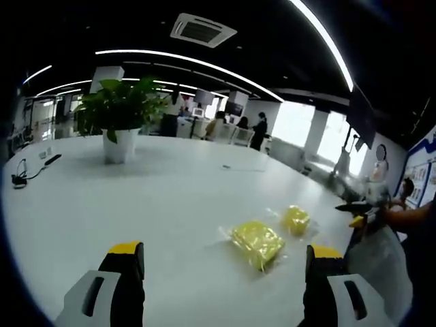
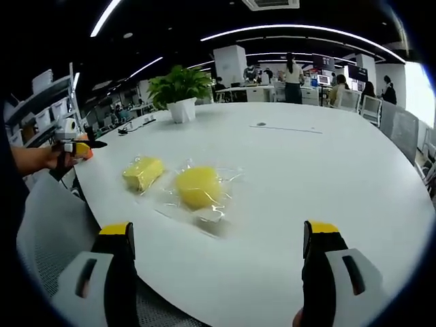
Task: Compare the silicone blocks by pressing each to a similar depth, holding the contact briefly, and releasing to observe deformation and rebound differences across the visible hardness samples.
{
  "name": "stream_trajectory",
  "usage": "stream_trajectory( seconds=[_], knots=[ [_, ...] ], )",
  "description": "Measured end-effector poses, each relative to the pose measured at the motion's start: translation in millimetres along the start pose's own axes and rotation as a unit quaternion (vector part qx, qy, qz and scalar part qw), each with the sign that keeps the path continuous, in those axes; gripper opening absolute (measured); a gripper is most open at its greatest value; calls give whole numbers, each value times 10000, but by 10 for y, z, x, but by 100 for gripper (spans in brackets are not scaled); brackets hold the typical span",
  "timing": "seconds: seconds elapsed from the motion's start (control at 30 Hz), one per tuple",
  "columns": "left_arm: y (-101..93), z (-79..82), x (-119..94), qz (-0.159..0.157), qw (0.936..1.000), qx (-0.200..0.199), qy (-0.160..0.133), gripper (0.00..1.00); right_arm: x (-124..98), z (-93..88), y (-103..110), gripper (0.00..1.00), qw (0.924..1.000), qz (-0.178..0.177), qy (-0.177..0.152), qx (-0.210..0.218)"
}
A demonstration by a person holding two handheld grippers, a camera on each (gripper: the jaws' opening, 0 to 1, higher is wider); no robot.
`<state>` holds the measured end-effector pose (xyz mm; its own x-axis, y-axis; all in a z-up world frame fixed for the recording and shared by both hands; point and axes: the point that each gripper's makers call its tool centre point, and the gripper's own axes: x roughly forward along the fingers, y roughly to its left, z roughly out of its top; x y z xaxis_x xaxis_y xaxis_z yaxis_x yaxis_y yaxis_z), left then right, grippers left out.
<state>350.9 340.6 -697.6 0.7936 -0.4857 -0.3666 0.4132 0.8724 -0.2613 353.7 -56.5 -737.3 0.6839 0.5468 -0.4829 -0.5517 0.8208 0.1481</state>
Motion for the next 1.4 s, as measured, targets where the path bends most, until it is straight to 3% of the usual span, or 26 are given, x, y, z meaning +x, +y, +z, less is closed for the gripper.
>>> stream_trajectory(
  seconds=[0.3, 0.53, 0.83, 0.93, 1.17, 1.4],
  knots=[
    [-11, 33, -14, 16, 10000, 5, -68, 100, -1, 73, 27, 96, 9997, 107, -132, 192],
    [-74, 1, -41, -59, 10000, -10, 46, 100, -12, 86, 46, 96, 9995, 164, -203, 184],
    [-83, 17, -40, -79, 9997, -210, 124, 100, -58, 124, 35, 96, 9993, 141, -297, 154],
    [-64, -33, -6, -96, 9988, -400, 275, 95, -59, 108, 39, 96, 9994, 144, -271, 129],
    [-58, -29, 42, -86, 9972, -740, 108, 100, -66, 93, 81, 96, 9998, 181, -99, -9],
    [-54, -47, 29, -95, 9983, -522, 224, 100, -59, 139, 38, 96, 9998, 127, -146, 25]
  ],
)
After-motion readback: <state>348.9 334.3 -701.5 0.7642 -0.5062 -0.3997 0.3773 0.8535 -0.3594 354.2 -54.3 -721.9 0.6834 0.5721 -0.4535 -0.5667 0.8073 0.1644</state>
